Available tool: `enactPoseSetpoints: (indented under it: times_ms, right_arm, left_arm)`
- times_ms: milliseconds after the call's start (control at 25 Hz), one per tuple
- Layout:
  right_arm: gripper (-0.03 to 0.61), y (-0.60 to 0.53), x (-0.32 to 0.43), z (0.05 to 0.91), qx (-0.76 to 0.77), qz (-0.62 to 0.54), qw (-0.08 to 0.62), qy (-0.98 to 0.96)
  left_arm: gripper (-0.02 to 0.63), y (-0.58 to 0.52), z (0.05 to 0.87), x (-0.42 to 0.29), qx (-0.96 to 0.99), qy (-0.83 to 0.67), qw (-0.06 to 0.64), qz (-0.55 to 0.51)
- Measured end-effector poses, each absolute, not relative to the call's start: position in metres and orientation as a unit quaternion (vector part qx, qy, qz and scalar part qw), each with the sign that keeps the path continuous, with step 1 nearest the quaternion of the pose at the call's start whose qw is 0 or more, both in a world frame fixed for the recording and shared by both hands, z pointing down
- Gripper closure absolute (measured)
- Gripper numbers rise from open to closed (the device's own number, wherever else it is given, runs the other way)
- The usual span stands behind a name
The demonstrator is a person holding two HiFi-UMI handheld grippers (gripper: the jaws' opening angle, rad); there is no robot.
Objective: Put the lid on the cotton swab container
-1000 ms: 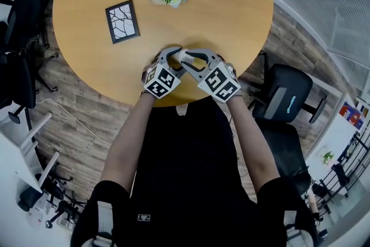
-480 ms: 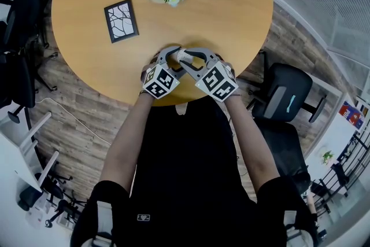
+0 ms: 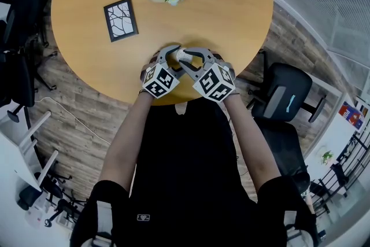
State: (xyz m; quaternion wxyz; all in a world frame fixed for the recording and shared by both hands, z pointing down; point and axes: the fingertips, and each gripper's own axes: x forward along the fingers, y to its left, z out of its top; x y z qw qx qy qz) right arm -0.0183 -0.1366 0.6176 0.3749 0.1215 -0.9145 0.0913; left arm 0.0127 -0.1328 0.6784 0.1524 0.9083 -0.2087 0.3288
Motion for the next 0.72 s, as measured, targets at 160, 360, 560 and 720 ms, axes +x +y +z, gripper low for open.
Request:
enactPoseSetpoints:
  times_ms: [160,360,560,720]
  right_arm:
    - [0.460,-0.135,-0.019,0.618,0.120,0.078,0.383,-0.913]
    - [0.462,-0.135,-0.018,0.618,0.142,0.065,0.372,-0.915]
    - [0.462,-0.136,-0.016,0.616,0.160,0.081,0.357,-0.917]
    - [0.462,-0.142,-0.014,0.600,0.207,0.104,0.305,-0.924]
  left_arm:
    - [0.301,-0.132,0.679,0.013,0.907,-0.210,0.152,0.331]
    - [0.302,-0.137,0.680,0.011,0.904,-0.215,0.177,0.324]
    - [0.302,-0.138,0.677,0.010,0.906,-0.211,0.188,0.314]
    - [0.279,-0.135,0.676,0.010,0.908,-0.203,0.220,0.294]
